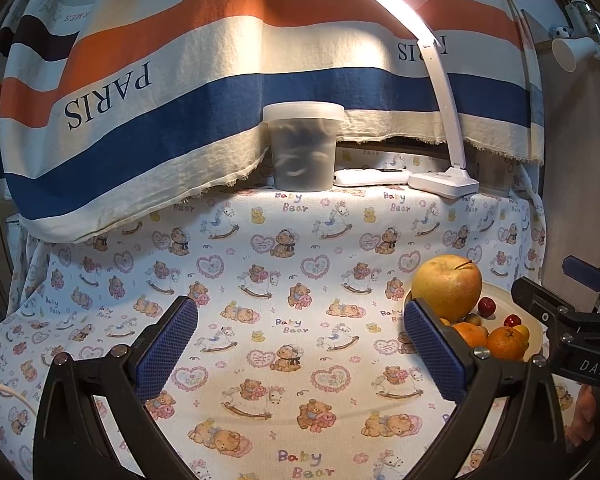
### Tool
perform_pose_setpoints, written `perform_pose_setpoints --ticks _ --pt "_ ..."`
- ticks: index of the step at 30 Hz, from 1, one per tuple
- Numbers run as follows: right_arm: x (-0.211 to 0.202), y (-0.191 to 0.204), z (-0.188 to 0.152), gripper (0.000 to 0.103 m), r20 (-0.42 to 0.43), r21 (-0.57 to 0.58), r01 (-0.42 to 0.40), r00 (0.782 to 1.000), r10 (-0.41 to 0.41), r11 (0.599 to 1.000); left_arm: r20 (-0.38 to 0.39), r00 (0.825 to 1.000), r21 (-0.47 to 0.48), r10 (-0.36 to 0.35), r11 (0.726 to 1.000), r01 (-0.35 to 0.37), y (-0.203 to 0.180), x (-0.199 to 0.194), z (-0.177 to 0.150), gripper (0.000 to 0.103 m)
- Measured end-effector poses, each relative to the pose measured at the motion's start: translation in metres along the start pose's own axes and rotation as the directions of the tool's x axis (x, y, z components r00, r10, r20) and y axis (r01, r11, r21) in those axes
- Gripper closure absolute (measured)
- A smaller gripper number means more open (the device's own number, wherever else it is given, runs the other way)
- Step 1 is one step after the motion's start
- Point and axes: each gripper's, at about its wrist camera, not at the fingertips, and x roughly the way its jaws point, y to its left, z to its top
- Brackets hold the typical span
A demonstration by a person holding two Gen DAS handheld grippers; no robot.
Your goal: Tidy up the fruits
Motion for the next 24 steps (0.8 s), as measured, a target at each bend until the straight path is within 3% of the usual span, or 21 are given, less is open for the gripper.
perform_pose_setpoints --ticks 24 --pt "-0.0001 0.0005 -0.0001 0.000 0.002 0.001 0.001 1.000 -0.001 1.000 -0.006 1.000 0.009 -0.002 1.000 0.002 -0.0011 0.0020 -0.0013 0.000"
